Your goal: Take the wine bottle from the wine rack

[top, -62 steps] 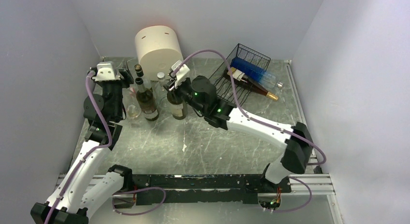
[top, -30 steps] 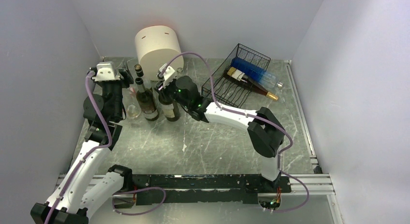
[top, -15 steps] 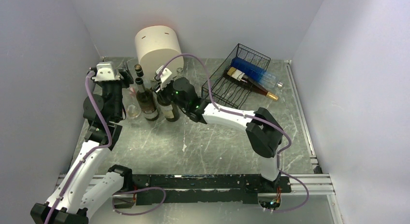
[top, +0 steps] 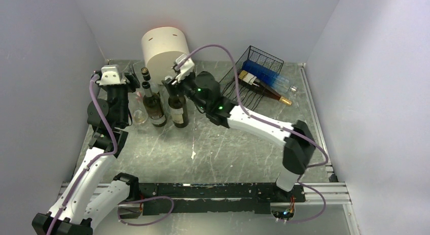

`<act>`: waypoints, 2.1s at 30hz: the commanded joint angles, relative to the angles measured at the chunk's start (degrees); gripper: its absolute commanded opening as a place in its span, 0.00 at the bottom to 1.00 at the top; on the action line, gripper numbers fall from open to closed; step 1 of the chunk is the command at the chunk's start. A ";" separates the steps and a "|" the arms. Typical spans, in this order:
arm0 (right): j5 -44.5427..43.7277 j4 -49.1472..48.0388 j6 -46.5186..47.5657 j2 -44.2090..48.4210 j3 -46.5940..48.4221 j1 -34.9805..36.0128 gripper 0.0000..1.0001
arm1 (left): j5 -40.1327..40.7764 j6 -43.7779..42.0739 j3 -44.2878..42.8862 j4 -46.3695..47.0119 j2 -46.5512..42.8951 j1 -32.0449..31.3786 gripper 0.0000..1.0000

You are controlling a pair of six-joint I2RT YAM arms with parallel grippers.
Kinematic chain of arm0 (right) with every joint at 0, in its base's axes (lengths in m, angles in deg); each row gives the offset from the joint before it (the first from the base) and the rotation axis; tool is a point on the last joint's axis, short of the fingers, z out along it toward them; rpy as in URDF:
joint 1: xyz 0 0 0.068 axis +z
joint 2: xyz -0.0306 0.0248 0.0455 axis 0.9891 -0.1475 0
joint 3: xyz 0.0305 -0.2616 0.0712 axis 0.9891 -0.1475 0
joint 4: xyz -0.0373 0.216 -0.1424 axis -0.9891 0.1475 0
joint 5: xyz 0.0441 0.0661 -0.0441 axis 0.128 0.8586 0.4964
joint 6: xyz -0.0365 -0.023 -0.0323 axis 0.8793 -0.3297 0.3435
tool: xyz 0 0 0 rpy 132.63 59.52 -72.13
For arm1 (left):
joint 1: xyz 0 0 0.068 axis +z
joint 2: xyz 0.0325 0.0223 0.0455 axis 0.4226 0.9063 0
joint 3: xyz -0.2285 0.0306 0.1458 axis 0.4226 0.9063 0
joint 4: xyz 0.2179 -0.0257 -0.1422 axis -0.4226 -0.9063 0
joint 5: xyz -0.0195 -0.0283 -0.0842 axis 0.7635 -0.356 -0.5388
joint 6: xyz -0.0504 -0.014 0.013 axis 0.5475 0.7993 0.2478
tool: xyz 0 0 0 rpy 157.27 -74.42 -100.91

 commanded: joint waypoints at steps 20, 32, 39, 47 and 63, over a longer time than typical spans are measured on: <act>-27.74 20.79 1.60 40.62 -25.25 -8.68 0.92 | -6.60 2.04 -6.50 -1.13 1.37 -0.48 0.96; -11.03 28.73 -18.31 40.92 -29.28 -44.66 1.00 | -18.10 2.14 -9.71 -0.95 4.50 -0.47 1.00; 3.01 23.47 -35.45 36.40 -34.61 -62.74 1.00 | -20.79 -1.58 -2.04 4.25 -1.06 -0.47 0.99; 8.64 12.03 -50.45 26.88 -41.07 -71.27 1.00 | -21.75 -2.02 1.58 6.36 -5.27 -1.60 1.00; 20.10 -22.21 -75.58 4.57 -50.26 -74.25 0.97 | -20.27 -5.59 2.78 7.17 -5.62 -3.81 0.97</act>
